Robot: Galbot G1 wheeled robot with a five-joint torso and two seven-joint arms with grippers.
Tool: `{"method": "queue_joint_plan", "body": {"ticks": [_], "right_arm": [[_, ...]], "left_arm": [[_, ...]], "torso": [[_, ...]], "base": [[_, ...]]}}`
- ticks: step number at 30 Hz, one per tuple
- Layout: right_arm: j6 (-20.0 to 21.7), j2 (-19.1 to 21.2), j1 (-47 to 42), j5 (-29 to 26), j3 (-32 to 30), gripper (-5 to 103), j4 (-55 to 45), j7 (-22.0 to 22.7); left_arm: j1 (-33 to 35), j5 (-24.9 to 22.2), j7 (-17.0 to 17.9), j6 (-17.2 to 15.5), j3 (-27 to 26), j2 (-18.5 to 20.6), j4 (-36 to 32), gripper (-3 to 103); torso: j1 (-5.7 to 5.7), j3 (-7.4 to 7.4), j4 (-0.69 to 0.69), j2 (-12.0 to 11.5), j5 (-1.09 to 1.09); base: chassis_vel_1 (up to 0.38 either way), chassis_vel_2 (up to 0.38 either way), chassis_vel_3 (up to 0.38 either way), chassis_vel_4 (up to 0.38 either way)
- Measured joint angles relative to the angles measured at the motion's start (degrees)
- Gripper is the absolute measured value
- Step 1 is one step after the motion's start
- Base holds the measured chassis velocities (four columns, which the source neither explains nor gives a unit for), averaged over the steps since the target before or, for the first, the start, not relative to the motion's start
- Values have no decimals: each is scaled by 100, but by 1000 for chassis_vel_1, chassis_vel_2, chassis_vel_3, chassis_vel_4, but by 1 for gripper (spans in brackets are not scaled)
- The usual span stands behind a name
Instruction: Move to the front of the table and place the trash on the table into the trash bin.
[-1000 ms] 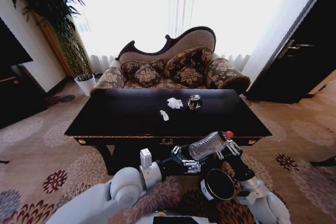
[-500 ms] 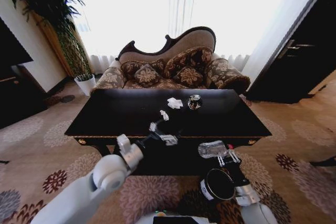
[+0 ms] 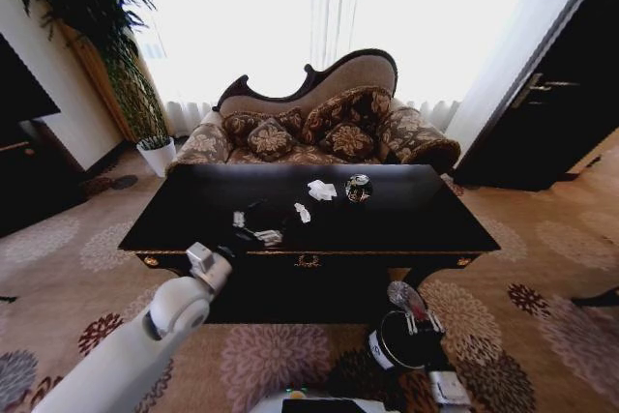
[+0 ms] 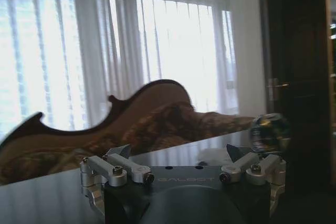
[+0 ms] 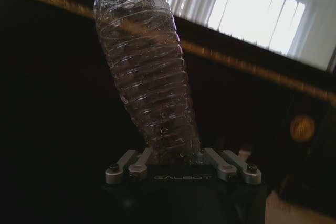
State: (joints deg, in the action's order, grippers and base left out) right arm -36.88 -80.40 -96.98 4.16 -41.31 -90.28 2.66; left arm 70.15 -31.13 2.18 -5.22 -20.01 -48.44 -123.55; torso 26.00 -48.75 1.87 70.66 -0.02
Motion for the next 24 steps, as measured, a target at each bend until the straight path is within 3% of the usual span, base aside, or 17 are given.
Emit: {"method": "queue_joint_plan", "body": {"ticks": [7, 10, 12, 16, 21, 24], "right_arm": [[43, 5, 348, -159, 265, 27, 760, 2], [105, 22, 609, -284, 456, 27, 1232, 14], [109, 36, 669, -315, 504, 27, 1357, 24], [162, 106, 1048, -428, 694, 27, 2058, 53], [221, 149, 1243, -587, 716, 27, 2524, 57], [230, 267, 1526, -769, 709, 27, 3263, 28]], "left_arm": [[1065, 149, -277, 358, -964, -276, 101, 100], [1548, 320, -453, 656, -1456, -422, 116, 100], [1618, 367, -496, 716, -1531, -483, 129, 100], [1928, 547, -653, 939, -1879, -1065, 147, 100], [2027, 549, -689, 1030, -2144, -1303, 176, 100], [2271, 463, -718, 1165, -2568, -1422, 240, 100]], "torso": [[0, 0, -1, 0, 1], [0, 0, -2, 0, 1], [0, 0, 0, 0, 1], [0, 0, -2, 0, 0], [0, 0, -2, 0, 2], [0, 0, 2, 0, 1]], "base": [[0, 0, 0, 0], [0, 0, 0, 0], [0, 0, 0, 0], [0, 0, 0, 0], [0, 0, 0, 0], [0, 0, 0, 0]]}}
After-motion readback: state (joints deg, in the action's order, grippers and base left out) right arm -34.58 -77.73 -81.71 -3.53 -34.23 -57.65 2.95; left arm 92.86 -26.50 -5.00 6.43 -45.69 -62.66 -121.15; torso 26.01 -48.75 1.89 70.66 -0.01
